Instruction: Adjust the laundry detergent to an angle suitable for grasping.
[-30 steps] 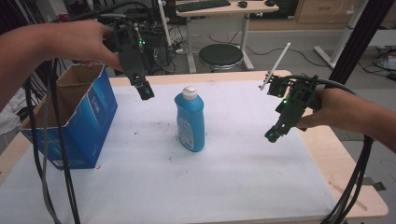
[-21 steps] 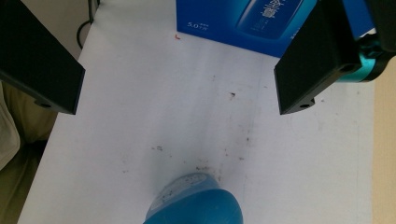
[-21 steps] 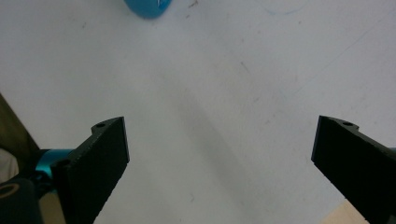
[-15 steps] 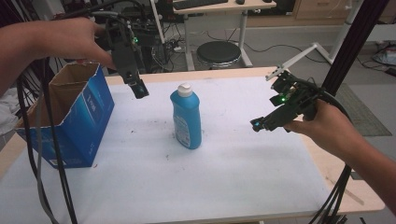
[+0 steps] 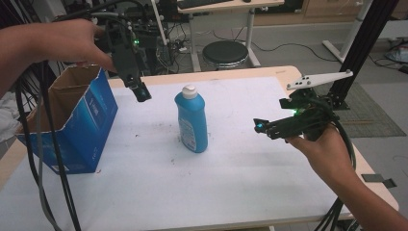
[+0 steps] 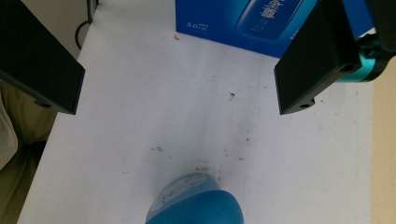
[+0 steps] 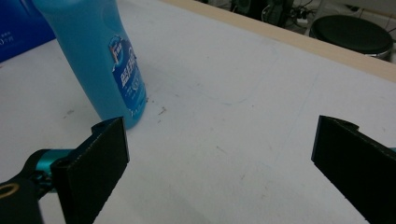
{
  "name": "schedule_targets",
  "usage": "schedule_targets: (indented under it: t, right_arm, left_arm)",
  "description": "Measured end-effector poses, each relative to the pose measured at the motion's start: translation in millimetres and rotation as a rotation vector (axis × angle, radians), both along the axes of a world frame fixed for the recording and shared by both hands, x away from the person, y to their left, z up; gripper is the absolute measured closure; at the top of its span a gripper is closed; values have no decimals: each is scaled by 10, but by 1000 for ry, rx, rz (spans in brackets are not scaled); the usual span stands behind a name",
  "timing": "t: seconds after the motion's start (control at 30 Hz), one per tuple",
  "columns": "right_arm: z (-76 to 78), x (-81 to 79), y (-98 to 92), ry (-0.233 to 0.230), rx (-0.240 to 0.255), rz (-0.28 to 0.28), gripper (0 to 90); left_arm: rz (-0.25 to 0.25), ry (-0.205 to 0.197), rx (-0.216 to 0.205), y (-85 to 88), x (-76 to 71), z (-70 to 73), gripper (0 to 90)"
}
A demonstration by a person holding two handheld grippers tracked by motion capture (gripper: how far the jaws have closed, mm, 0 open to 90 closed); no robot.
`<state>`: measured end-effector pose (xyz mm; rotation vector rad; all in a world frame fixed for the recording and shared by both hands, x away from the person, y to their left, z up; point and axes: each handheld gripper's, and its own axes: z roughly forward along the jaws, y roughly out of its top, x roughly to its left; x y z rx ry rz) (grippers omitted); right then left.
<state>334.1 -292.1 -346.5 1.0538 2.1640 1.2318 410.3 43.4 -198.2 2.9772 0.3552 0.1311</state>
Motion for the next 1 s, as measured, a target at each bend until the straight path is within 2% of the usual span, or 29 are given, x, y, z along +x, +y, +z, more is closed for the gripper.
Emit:
schedule_targets:
  t: [0.2, 0.43, 0.77, 1.0]
  right_arm:
    - [-86, -63, 68, -44, 54, -41, 31]
    - [-80, -131, 297, -95, 49, -30, 31]
    - [-138, -139, 728, -102, 93, 28, 31]
    - [-174, -106, 945, -99, 106, 48, 31]
  left_arm:
    - [-5, -2, 1, 4, -4, -9, 17]
    - [-12, -1, 7, 15, -11, -32, 17]
    - [-11, 7, 10, 34, -6, -60, 17]
    - [-7, 10, 24, 42, -3, -105, 17]
